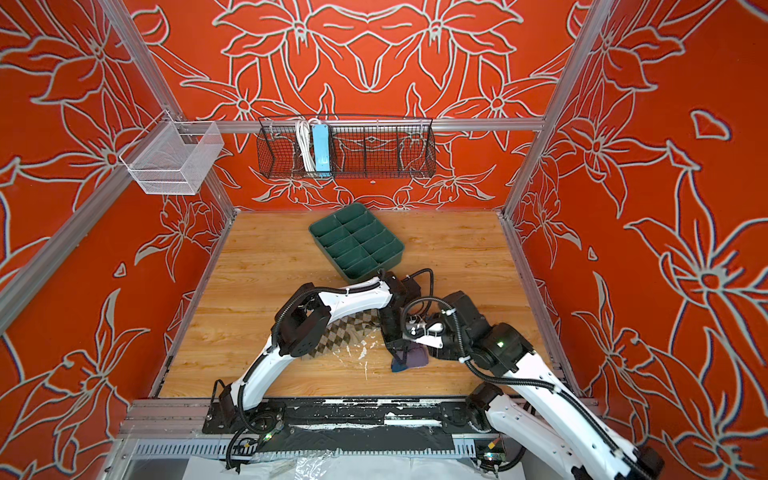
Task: Roll the socks
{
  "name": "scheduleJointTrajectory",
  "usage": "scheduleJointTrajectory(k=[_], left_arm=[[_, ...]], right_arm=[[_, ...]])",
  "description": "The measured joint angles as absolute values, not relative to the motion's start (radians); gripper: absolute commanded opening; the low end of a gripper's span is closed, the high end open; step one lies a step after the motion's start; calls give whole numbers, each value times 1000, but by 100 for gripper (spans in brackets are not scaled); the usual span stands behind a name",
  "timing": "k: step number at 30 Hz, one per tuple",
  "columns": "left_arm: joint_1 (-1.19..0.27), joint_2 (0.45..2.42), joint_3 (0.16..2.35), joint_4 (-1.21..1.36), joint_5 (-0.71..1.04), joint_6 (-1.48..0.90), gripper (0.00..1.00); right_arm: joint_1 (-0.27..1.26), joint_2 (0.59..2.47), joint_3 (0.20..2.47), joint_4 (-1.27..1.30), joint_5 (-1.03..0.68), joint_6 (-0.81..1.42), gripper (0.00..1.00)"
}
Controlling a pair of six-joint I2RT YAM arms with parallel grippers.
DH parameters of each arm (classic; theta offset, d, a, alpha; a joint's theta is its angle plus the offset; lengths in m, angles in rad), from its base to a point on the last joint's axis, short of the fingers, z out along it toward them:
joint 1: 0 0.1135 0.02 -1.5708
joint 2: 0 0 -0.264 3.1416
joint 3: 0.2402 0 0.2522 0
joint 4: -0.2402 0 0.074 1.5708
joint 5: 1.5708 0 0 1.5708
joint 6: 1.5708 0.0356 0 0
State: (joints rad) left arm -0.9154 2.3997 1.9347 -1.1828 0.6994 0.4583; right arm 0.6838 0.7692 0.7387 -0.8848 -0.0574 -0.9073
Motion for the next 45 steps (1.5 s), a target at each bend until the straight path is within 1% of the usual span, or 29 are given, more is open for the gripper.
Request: scheduleJointTrajectory(k=[3,7,10,12,13,14,15,16,19,20,22,23,27,29,30,33,38,42,45], left_arm=[[-910,2419,1961,-1210,707,457,7],[-906,2435,1983,-1232,716,457,8],[-903,2442,1990,-1241,723,457,8],[-901,2443,1990,-1242,728,457,8],[-900,2444,1990,-1242,730,457,9],[-900,2444,1990,-1243,729,456,11],[-898,2444,1990,-1243,729,457,13],[-897,2444,1990,-1243,729,457,16],[-897,2444,1987,-1239,721,461,35],[-896,2439,1982,-1235,716,454,42],[-893,2420,1961,-1222,706,449,58],[-891,2403,1945,-1213,704,440,62],[-888,2327,1878,-1151,640,419,73],[-888,2278,1822,-1086,579,411,78],[-888,2245,1784,-1051,542,406,82],[-888,2124,1670,-953,427,386,83],[-842,1847,1489,-765,164,339,84],[-754,1587,1325,-608,-57,325,84],[-725,1408,1200,-509,-191,359,83]], right_arm=[[798,801,676,-862,-21,-936,59],[943,858,580,-772,40,-938,60],[982,955,546,-703,74,-927,59],[987,1013,536,-657,101,-915,57],[989,1042,534,-633,114,-908,54],[989,1067,533,-617,125,-902,48],[989,1084,531,-604,134,-900,41],[989,1102,526,-584,142,-896,31],[988,1121,524,-560,157,-877,4],[988,1118,524,-560,158,-874,0],[988,1111,525,-562,154,-864,0],[988,1110,525,-564,149,-864,0],[994,1100,528,-572,123,-860,0],[992,1105,530,-582,112,-859,0],[993,1108,535,-589,105,-858,0],[992,1122,556,-619,68,-854,0],[972,1176,602,-661,-19,-839,0],[927,1273,669,-699,-103,-804,0],[887,1365,740,-735,-178,-769,0]])
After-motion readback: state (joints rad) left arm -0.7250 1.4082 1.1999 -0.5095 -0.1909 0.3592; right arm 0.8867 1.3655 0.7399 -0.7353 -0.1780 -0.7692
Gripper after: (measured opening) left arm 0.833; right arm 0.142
